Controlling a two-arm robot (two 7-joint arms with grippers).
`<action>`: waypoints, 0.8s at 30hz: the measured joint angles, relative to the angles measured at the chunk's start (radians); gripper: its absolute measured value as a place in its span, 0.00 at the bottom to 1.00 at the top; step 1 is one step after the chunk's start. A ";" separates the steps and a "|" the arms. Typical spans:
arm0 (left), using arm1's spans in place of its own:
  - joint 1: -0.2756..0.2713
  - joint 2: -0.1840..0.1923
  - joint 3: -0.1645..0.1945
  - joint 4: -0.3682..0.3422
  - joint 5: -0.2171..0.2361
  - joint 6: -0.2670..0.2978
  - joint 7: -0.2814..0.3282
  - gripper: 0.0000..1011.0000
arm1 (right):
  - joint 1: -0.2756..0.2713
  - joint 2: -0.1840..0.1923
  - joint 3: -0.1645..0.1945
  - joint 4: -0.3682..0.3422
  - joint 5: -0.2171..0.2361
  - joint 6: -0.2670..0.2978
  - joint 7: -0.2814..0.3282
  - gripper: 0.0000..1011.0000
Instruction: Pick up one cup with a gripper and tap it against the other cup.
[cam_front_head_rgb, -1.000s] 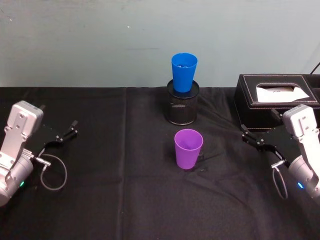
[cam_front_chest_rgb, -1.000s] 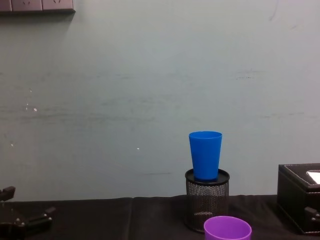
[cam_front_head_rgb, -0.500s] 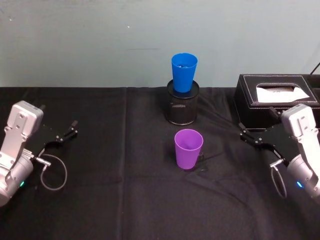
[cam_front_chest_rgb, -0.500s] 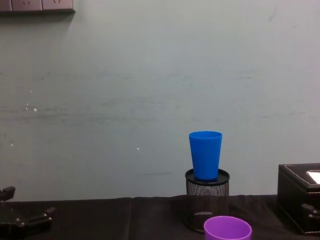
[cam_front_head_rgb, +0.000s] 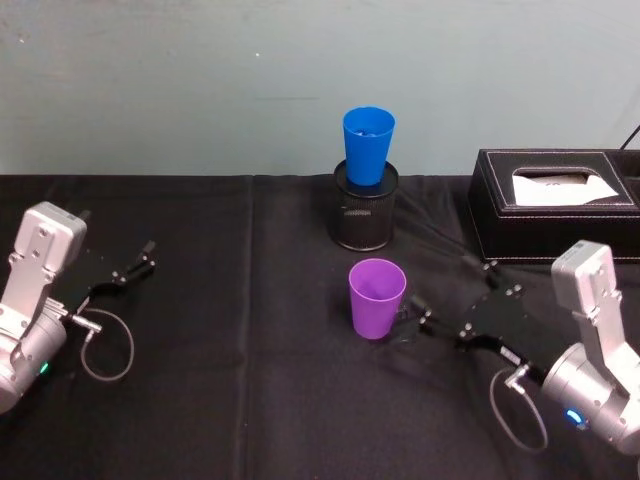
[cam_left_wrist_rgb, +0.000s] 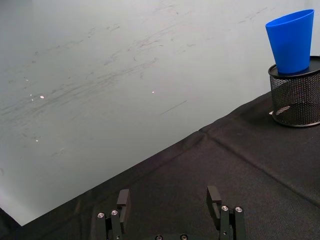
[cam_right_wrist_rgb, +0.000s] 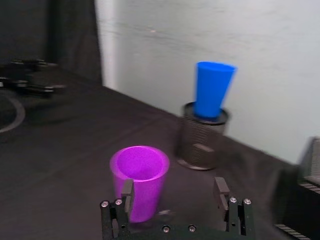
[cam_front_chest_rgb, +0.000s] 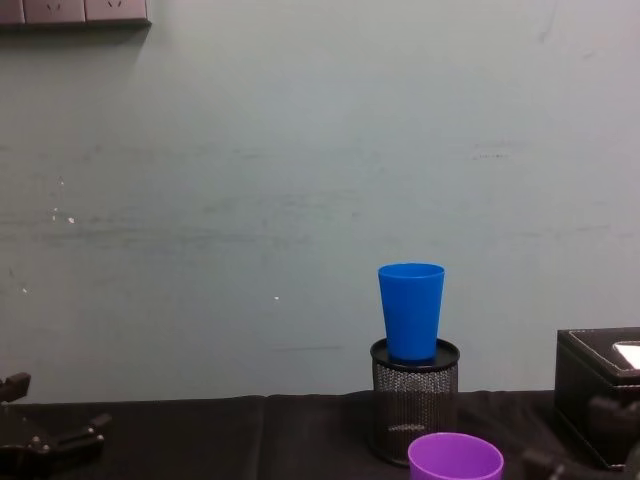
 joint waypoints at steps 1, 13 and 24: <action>0.000 0.000 0.000 0.000 0.000 0.000 0.000 0.99 | -0.003 -0.001 -0.002 0.000 0.006 0.000 0.010 0.99; 0.000 0.000 0.000 0.000 0.000 0.000 0.000 0.99 | -0.021 -0.044 -0.019 0.038 0.019 -0.016 0.105 0.99; 0.000 0.000 0.000 0.000 0.000 0.000 0.000 0.99 | 0.020 -0.109 -0.018 0.135 -0.007 -0.049 0.126 0.99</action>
